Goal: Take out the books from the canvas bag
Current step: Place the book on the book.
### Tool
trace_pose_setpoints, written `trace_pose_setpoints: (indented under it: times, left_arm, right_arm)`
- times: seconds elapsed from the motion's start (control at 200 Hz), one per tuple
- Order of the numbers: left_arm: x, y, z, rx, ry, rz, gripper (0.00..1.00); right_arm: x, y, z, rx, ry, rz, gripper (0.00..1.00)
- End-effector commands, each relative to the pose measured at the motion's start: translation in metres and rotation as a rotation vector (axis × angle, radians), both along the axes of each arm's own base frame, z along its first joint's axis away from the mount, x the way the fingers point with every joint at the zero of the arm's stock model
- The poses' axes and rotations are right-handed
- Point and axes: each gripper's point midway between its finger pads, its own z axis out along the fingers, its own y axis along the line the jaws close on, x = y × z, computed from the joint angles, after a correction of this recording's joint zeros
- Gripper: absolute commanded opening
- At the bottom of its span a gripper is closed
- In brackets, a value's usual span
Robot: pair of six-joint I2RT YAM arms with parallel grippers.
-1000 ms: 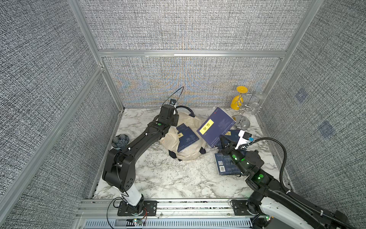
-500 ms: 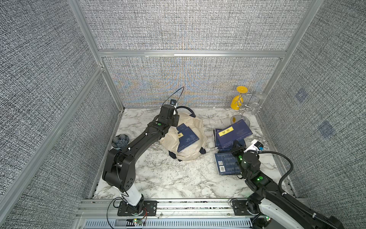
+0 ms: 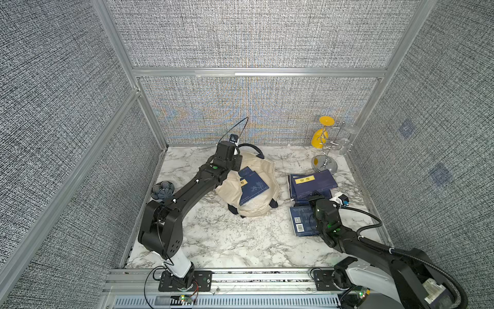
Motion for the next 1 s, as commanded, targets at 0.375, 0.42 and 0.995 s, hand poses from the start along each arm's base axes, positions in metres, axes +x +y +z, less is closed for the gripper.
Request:
trace_pose_setpoints:
  times: [0.375, 0.42, 0.995]
  left_arm:
    - [-0.003, -0.003, -0.004, -0.015, 0.036, -0.015, 0.0]
    - [-0.003, -0.003, -0.004, -0.018, 0.035, -0.016, 0.0]
    - [-0.004, -0.005, -0.005, -0.02, 0.042, -0.023, 0.0]
  right_arm:
    - [0.021, 0.007, -0.027, 0.175, 0.056, -0.086, 0.1]
    - [0.023, 0.009, -0.029, 0.185, 0.062, -0.081, 0.12]
    - [0.014, 0.017, -0.03, 0.163, 0.144, -0.015, 0.56]
